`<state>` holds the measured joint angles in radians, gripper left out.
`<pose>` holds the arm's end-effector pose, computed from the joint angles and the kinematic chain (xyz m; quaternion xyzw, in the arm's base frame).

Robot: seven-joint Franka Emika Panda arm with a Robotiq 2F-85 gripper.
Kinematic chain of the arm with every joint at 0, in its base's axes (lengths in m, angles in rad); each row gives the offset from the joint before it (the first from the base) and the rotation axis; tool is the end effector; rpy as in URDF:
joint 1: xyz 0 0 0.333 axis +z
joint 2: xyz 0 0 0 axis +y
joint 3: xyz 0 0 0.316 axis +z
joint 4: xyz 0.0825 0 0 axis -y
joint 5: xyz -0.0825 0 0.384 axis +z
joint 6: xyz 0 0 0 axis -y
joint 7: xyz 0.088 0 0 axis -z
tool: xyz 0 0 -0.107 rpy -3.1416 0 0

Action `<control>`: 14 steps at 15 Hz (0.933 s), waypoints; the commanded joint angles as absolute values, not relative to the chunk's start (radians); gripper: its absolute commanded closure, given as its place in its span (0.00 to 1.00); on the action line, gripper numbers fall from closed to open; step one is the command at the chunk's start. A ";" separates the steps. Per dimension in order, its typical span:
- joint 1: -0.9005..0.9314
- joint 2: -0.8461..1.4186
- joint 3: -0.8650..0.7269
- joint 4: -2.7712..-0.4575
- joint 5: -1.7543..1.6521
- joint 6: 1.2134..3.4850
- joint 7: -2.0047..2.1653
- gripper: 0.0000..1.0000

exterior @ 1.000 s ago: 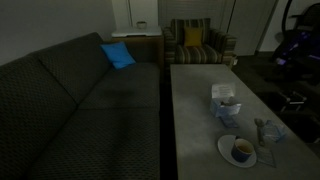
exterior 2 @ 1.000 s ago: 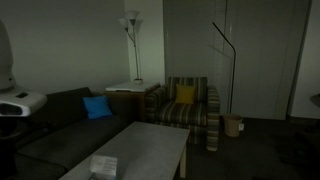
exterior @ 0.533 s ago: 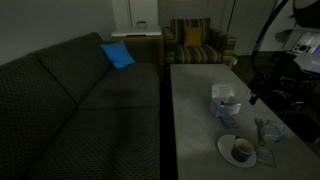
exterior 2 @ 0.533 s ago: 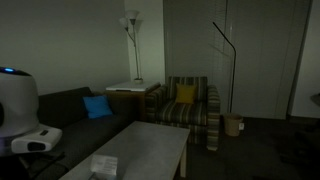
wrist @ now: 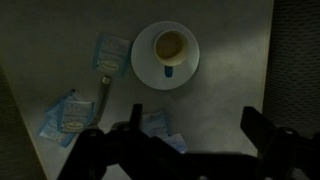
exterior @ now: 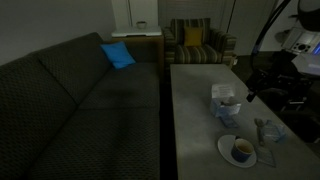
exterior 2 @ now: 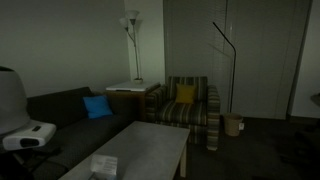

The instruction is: Take the cup on the plate and put it on the table

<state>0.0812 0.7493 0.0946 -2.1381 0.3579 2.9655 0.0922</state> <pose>0.5393 0.0757 0.0566 -0.9862 0.1463 -0.0252 0.0734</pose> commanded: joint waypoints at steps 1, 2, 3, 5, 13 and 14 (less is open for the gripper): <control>0.135 0.839 0.050 -2.113 0.305 3.136 0.168 0.00; 0.146 0.872 0.034 -2.091 0.294 3.164 0.182 0.00; 0.152 0.909 0.023 -2.060 0.286 3.172 0.193 0.00; 0.155 0.995 0.001 -1.975 0.268 3.168 0.202 0.00; 0.137 1.268 -0.005 -1.607 0.205 3.006 0.190 0.00; 0.138 1.293 -0.003 -1.570 0.199 2.978 0.190 0.00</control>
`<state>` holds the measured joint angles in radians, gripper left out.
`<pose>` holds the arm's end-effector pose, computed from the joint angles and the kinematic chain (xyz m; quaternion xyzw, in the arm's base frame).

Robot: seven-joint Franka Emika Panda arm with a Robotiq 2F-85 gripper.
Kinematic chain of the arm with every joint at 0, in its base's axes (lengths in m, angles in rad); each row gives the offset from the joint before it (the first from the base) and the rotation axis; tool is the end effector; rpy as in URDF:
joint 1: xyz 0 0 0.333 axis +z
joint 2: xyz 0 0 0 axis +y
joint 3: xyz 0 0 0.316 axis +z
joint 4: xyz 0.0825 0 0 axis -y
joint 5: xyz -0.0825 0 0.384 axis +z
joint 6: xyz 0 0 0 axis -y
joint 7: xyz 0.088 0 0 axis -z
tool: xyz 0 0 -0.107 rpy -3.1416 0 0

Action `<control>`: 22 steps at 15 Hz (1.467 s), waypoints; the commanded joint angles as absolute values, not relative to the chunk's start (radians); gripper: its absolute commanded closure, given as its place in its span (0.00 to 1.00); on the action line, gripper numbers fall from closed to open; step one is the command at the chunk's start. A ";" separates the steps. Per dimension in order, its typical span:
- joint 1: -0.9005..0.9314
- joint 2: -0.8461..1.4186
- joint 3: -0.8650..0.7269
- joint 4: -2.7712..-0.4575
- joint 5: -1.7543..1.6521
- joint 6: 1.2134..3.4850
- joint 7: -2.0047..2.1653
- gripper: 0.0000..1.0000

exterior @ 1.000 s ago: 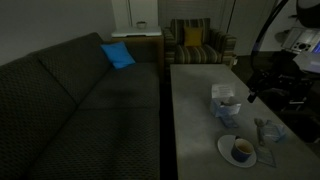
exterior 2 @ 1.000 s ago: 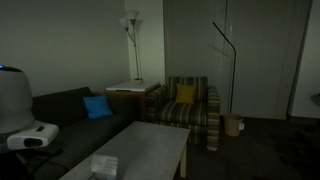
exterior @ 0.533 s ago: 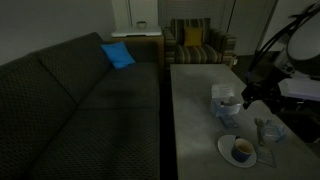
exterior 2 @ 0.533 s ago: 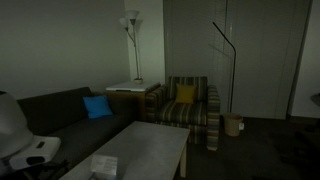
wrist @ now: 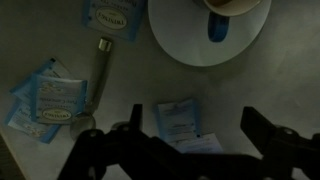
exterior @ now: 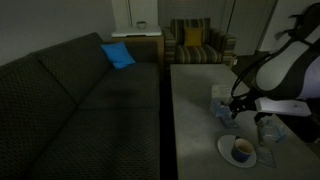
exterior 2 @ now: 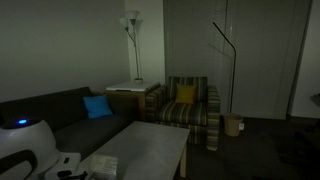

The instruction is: Take the cup on the plate and put it on the table

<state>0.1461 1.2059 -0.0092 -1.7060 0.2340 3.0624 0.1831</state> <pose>0.5904 0.0628 -0.0793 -0.9879 0.1349 -0.0719 0.0257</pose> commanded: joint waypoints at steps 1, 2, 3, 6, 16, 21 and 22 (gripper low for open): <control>0.144 1.324 -0.008 -1.530 0.193 2.952 0.193 0.00; 0.145 1.345 -0.008 -1.499 0.188 2.921 0.195 0.00; 0.144 1.368 -0.007 -1.468 0.183 2.888 0.195 0.00; 0.142 1.359 -0.002 -1.489 0.184 2.878 0.197 0.00; 0.170 1.387 0.003 -1.472 0.181 2.835 0.207 0.00; 0.178 1.384 -0.004 -1.475 0.184 2.834 0.218 0.00; 0.179 1.381 -0.004 -1.476 0.183 2.829 0.218 0.02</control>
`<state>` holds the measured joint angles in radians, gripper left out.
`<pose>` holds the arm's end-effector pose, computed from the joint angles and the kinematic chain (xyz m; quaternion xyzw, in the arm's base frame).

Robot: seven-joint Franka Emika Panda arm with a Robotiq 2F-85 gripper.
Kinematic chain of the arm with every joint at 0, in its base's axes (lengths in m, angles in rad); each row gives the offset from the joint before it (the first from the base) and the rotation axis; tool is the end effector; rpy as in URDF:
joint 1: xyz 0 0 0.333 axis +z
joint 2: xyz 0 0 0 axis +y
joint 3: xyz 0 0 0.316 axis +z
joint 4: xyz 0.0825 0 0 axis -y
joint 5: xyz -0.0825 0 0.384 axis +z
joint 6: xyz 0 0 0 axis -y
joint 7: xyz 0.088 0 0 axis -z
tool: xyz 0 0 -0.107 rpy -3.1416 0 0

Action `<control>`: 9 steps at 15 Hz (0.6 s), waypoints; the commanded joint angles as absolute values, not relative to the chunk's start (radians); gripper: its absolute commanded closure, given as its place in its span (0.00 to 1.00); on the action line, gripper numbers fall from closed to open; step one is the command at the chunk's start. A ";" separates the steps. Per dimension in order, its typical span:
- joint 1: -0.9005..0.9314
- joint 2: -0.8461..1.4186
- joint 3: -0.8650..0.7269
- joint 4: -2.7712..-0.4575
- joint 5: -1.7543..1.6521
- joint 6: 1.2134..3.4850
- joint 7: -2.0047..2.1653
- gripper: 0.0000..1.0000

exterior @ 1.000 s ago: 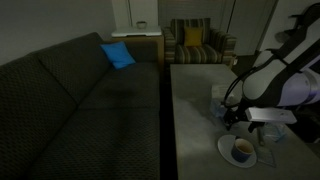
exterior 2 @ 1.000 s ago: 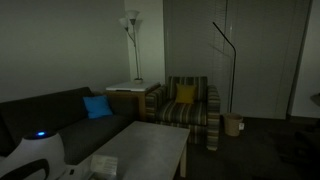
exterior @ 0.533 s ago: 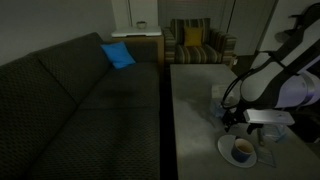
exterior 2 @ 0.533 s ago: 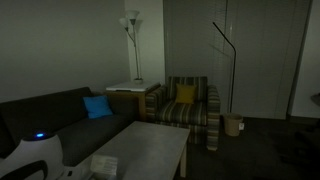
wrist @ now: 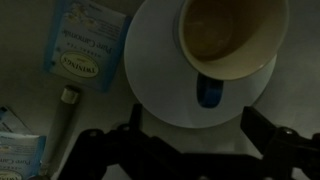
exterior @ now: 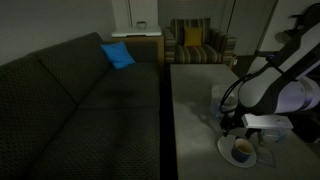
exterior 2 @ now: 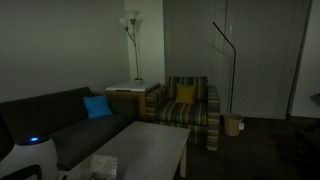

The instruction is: Take the cup on the plate and put it on the table

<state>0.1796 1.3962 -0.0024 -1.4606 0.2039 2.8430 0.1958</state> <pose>0.5906 0.0950 -0.1472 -0.9940 0.1057 0.0119 0.0263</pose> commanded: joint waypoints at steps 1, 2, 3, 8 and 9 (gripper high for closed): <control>0.181 1.378 -0.005 -1.481 0.182 2.826 0.221 0.10; 0.184 1.373 -0.006 -1.485 0.182 2.821 0.222 0.12; 0.187 1.368 -0.009 -1.489 0.181 2.815 0.225 0.15; 0.195 1.354 -0.008 -1.501 0.173 2.752 0.223 0.01; 0.197 1.352 -0.007 -1.503 0.172 2.741 0.224 0.04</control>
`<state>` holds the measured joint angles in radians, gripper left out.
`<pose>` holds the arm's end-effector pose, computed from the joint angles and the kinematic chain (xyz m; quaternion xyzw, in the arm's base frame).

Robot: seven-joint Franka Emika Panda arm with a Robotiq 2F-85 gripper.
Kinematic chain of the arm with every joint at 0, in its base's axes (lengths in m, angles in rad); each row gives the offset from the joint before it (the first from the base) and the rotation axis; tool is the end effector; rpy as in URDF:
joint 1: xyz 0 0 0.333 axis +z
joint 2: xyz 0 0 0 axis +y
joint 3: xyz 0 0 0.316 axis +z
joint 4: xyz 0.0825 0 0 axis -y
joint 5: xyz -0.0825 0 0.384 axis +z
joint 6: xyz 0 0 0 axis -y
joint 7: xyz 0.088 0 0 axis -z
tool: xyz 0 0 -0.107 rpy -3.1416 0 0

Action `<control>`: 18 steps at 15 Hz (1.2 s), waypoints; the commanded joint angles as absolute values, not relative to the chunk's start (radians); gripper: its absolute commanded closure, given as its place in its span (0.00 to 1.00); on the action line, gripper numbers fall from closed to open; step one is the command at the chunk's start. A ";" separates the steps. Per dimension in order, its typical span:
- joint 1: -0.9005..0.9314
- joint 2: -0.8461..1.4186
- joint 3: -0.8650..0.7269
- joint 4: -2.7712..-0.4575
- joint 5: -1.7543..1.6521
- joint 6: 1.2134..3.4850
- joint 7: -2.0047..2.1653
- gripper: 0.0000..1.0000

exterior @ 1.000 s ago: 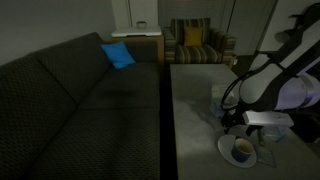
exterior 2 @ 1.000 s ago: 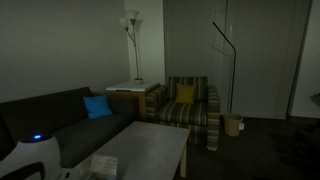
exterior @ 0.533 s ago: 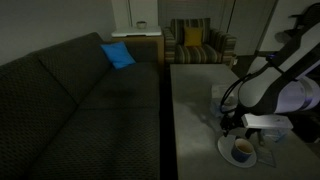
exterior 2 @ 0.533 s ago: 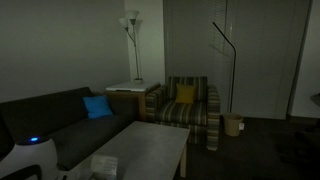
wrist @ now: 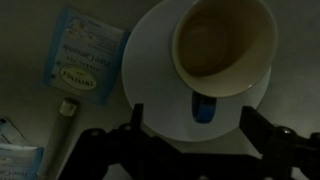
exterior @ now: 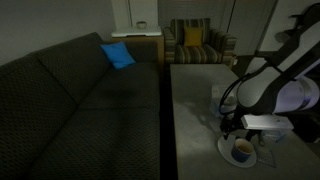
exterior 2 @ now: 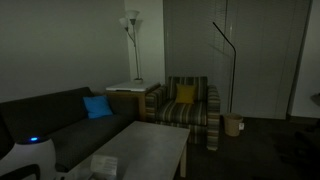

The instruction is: Take the cup on the plate and put it on the table

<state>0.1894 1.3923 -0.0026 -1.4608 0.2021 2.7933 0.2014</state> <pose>0.5859 0.1013 -0.1491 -0.9939 0.1020 0.0349 0.0240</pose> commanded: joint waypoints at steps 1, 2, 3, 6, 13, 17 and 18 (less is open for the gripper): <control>0.200 1.350 -0.007 -1.505 0.170 2.730 0.224 0.11; 0.201 1.349 -0.007 -1.506 0.169 2.727 0.222 0.27; 0.201 1.349 -0.006 -1.506 0.168 2.724 0.221 0.34; 0.204 1.349 -0.006 -1.505 0.166 2.723 0.218 0.57; 0.218 1.349 -0.016 -1.505 0.144 2.727 0.225 0.99; 0.229 1.345 -0.024 -1.510 0.135 2.728 0.230 0.97; 0.231 1.343 -0.025 -1.512 0.134 2.727 0.230 0.97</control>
<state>0.2133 1.3897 -0.0078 -1.4611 0.1632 2.7480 0.2018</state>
